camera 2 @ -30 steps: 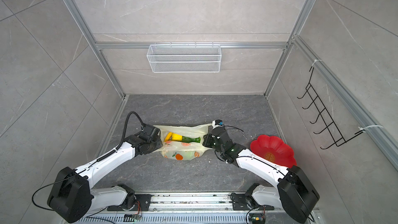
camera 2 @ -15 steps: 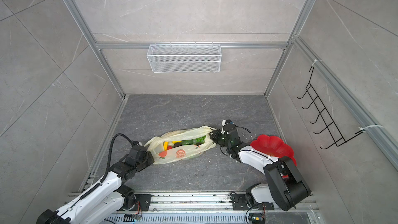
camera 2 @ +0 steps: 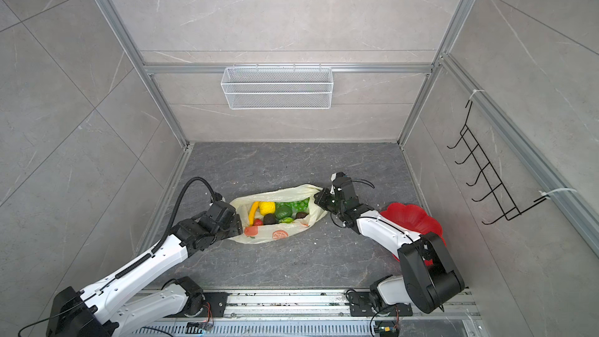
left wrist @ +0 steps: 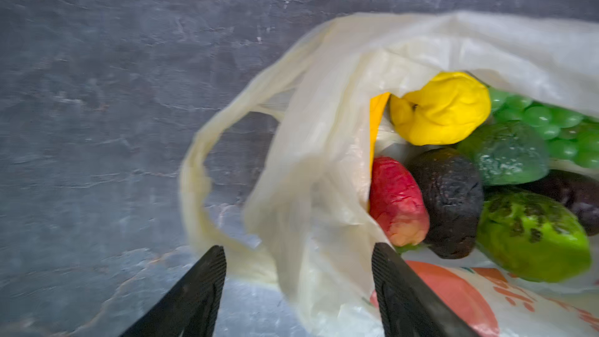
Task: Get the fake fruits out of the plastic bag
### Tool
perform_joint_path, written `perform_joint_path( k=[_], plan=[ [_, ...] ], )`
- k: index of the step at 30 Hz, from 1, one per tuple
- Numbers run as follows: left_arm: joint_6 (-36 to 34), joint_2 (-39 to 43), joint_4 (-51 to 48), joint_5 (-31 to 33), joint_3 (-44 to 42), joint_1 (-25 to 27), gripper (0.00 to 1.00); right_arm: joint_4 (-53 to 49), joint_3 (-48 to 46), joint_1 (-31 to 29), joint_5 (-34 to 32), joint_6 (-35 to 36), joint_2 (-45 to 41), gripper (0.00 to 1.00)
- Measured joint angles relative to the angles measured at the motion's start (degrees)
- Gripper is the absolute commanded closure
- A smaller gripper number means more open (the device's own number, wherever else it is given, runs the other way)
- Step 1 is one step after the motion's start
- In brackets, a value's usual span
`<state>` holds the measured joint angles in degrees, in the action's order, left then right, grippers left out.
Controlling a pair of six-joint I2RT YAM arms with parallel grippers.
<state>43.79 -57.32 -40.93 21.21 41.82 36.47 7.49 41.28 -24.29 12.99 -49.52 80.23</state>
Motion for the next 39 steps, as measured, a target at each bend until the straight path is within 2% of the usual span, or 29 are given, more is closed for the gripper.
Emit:
perform_joint_path(
  k=[1,2,6,10,13,14,18,21,23,25,28,29,31,34,36,39],
  plan=[
    [0.04,0.0,-1.92,0.81,1.05,0.35,0.16,-0.28,0.0,0.0,-0.2,0.28,0.0,1.0],
    [0.09,-0.07,-3.8,1.73,2.29,0.74,0.08,-0.72,0.0,0.0,-0.24,0.59,0.0,1.0],
    [-0.9,-3.08,-7.17,4.76,7.69,1.75,0.01,-1.64,0.0,0.0,-0.35,1.46,0.0,1.0],
    [-3.21,-11.28,-6.16,6.12,11.45,1.14,0.01,-1.81,0.02,0.0,-0.35,2.03,-0.11,1.0],
    [-5.14,-19.15,-3.5,5.07,13.53,-1.97,0.07,-2.54,0.07,0.0,-0.55,2.91,-0.31,1.0],
    [-5.75,-21.09,-2.43,4.68,13.9,-3.15,0.13,-2.86,0.09,0.0,-0.68,3.19,-0.33,1.0],
    [-7.91,-28.33,3.32,0.28,15.21,-10.43,0.6,-3.67,0.11,0.13,-1.27,5.01,-0.35,1.0],
    [-8.28,-31.78,8.48,-7.02,15.32,-18.38,0.82,-3.61,0.17,0.96,-0.92,6.32,0.0,1.0],
    [-8.2,-32.63,12.11,-12.87,14.73,-23.3,0.93,-3.1,0.48,1.68,0.7,7.15,1.01,1.0],
    [-8.17,-32.61,14.1,-16.41,14.14,-25.81,1.0,-2.49,1.11,2.27,2.36,7.43,2.27,1.0],
    [-8.04,-32.5,16.26,-19.52,13.25,-26.75,1.0,-1.57,2.62,2.97,4.26,7.74,4.13,0.99],
    [-8.04,-32.3,16.94,-20.28,12.72,-26.75,1.0,-1.14,3.23,3.3,4.83,7.74,4.85,0.91],
    [-8.04,-31.26,17.9,-21.03,11.3,-26.38,1.0,-0.83,4.28,3.56,5.51,7.69,5.92,0.64],
    [-8.02,-28.22,18.84,-21.99,8.52,-25.81,1.0,-2.49,6.69,3.32,5.44,9.2,6.51,0.35],
    [-8.02,-26.14,19.43,-22.77,6.95,-25.42,1.0,-5.29,8.59,2.71,3.63,10.69,5.9,0.25],
    [-8.0,-23.3,20.15,-23.06,4.87,-24.35,1.0,-11.8,10.82,0.96,-2.05,12.31,3.26,0.19]
  ],
)
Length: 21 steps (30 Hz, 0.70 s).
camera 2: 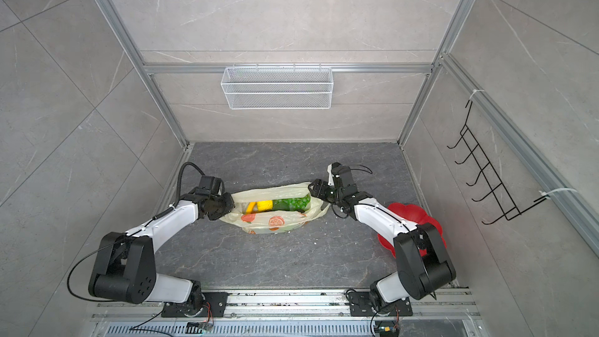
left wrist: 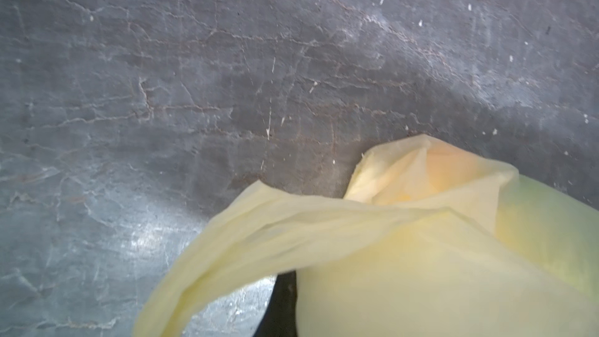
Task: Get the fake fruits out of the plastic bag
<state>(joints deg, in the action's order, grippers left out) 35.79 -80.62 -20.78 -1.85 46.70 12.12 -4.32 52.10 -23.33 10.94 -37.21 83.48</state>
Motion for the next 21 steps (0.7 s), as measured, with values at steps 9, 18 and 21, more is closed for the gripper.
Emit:
perform_joint_path(
  k=[9,18,21],
  plan=[
    [1.2,5.31,2.12,-0.04,-4.42,3.45,1.0,-17.94,4.07,-12.22,-20.11,0.7,-7.02,0.21],
    [3.26,5.38,4.04,0.22,-5.22,3.65,1.0,-20.22,3.45,-15.65,-23.69,-3.67,0.74,0.6],
    [4.22,5.05,4.07,0.72,-5.25,2.45,1.0,-17.9,0.24,-15.54,-24.17,-4.35,-0.5,0.92]
  ],
)
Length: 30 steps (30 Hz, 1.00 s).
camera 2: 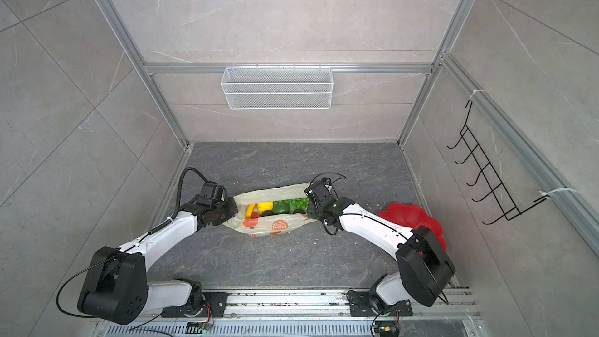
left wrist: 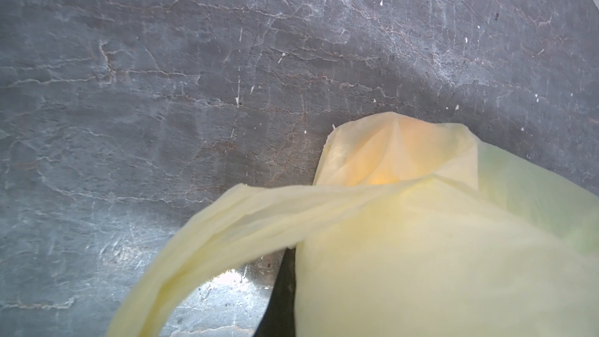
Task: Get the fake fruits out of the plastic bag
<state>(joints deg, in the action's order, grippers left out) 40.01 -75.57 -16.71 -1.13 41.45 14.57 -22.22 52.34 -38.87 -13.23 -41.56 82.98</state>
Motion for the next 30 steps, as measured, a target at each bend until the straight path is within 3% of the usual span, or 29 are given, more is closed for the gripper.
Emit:
perform_joint_path(
  k=[1,3,8,14,20,26,30],
  plan=[
    [0.31,-0.17,0.22,0.0,-0.13,-0.92,1.0,0.98,-1.7,0.33,-0.09,-0.02,-1.01,1.0],
    [1.07,-0.24,1.46,-0.79,-1.14,-3.8,1.0,3.91,-6.1,2.34,1.07,-0.31,-3.65,1.0],
    [4.72,-0.57,6.4,-10.21,-5.6,-10.73,1.0,17.97,-17.97,10.75,13.44,-0.42,-9.44,1.0],
    [5.42,-3.87,9.38,-12.83,-3.72,-11.45,0.98,31.82,-23.69,13.25,22.77,-0.96,-7.93,1.0],
    [2.54,-4.52,8.09,-9.64,3.78,-4.66,0.76,37.11,-23.74,9.03,23.08,-1.77,-6.47,1.0],
    [0.17,-5.14,3.13,-5.97,6.91,-4.48,0.34,34.99,-23.52,2.91,18.73,-1.7,-7.3,1.0],
    [-0.37,-3.74,-3.23,-0.39,7.78,-3.41,0.21,33.51,-23.61,1.44,16.39,-1.73,-9.14,1.0]
  ],
)
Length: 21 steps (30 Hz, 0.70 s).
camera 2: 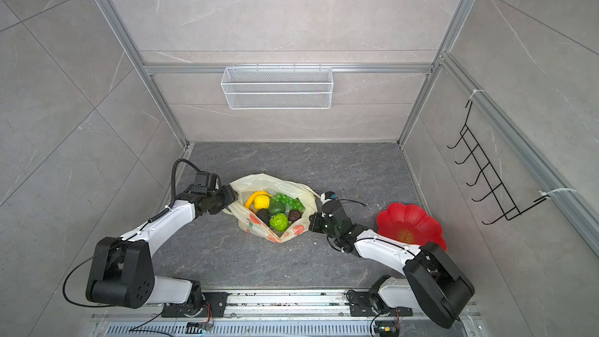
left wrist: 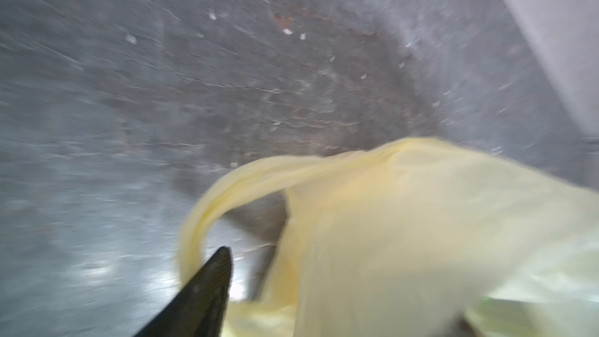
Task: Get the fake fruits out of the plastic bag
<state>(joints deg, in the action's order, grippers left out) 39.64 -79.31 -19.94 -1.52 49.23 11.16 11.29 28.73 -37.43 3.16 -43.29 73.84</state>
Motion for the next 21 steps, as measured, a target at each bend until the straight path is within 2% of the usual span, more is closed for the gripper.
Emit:
perform_joint_path(
  k=[4,7,13,16,21],
  plan=[
    [0.13,4.39,-8.74,7.43,1.57,4.24,0.12,-0.76,-0.04,-2.4,-1.99,-0.02,-0.63,1.0],
    [0.9,7.37,-13.4,12.07,3.39,8.59,0.1,-1.11,-0.04,-4.13,-3.08,-0.04,-0.63,1.0],
    [3.89,7.96,-16.52,14.6,4.33,15.34,0.1,-1.57,-0.02,-7.08,-5.49,-0.04,-0.55,1.0],
    [4.96,4.92,-15.8,14.56,3.48,16.13,0.18,-1.66,-0.02,-7.41,-6.12,-0.52,-0.55,1.0],
    [5.97,2.34,-12.85,14.23,-2.36,16.13,0.47,-1.64,-0.02,-7.15,-6.4,-1.84,-0.59,1.0]
  ],
)
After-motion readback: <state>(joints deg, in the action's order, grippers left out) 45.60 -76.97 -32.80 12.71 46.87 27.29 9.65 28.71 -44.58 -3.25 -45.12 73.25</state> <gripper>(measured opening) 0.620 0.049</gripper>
